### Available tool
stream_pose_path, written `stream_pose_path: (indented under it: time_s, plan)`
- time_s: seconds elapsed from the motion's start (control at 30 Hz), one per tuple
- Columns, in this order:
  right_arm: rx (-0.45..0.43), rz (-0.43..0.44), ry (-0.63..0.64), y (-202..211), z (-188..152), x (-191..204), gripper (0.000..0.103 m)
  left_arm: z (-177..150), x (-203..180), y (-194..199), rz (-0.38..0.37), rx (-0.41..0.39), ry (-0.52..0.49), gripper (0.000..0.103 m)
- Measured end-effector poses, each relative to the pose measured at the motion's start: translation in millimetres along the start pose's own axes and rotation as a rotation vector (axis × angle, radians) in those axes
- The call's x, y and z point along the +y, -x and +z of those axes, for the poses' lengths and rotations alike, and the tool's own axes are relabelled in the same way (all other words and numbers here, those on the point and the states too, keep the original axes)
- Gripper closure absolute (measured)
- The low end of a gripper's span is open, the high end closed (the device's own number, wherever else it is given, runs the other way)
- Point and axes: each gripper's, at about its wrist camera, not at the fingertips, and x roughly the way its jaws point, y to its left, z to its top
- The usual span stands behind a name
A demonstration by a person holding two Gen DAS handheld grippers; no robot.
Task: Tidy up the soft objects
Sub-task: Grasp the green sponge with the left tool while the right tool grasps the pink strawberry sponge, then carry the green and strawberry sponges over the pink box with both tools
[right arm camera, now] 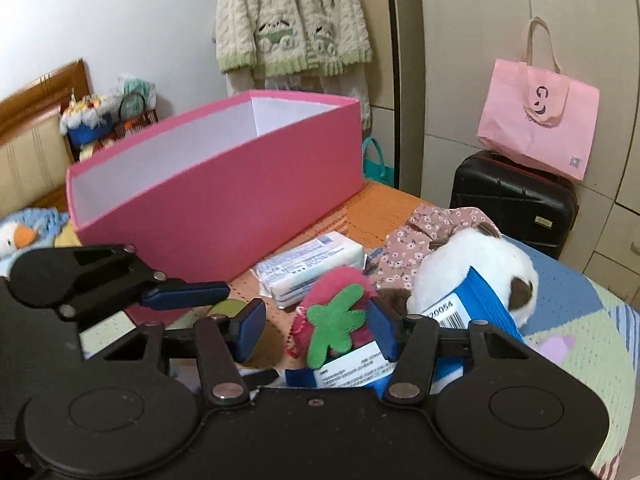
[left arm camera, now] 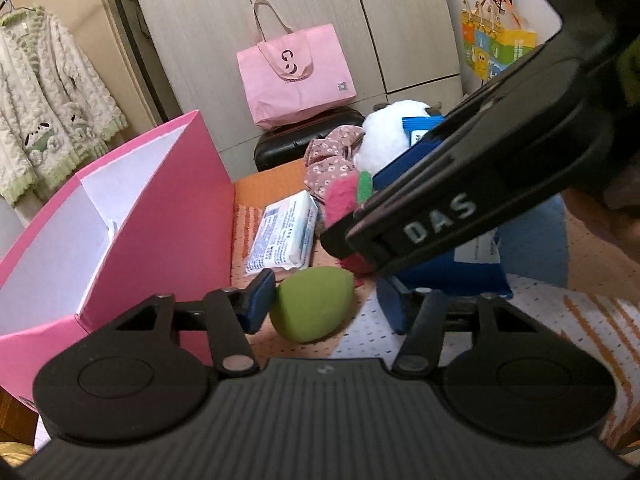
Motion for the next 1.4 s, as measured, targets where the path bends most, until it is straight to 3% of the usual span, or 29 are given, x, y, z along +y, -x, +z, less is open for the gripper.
stream_pose_path:
  time_s: [0.1, 0.43, 0.6, 0.73, 0.83, 1.4]
  plan:
    - [0.022, -0.010, 0.014, -6.5, 2.9, -0.3, 0.041, -1.5, -0.4, -1.6, 0.028, -0.007, -0.021, 0.063]
    - [0.081, -0.078, 0.064, -21.6, 6.2, 7.6, 0.033, -3.4, 3.8, 1.2, 0.022, -0.011, -0.006, 0.065]
    - [0.103, -0.121, 0.018, -30.7, 14.2, 6.2, 0.034, -7.2, 4.4, -0.2, 0.042, -0.042, 0.026, 0.065]
    - [0.113, -0.201, 0.083, -34.8, 8.8, 17.4, 0.054, -10.1, 3.7, 4.3, 0.030, -0.052, 0.029, 0.065]
    - [0.098, -0.188, 0.061, -28.5, 5.8, 20.4, 0.060, -11.8, 6.3, 9.6, 0.025, -0.060, 0.029, 0.066]
    - [-0.042, -0.066, -0.101, 30.5, -4.1, 28.2, 0.060, -20.1, 45.8, 44.0, -0.200, -0.034, 0.180, 0.067]
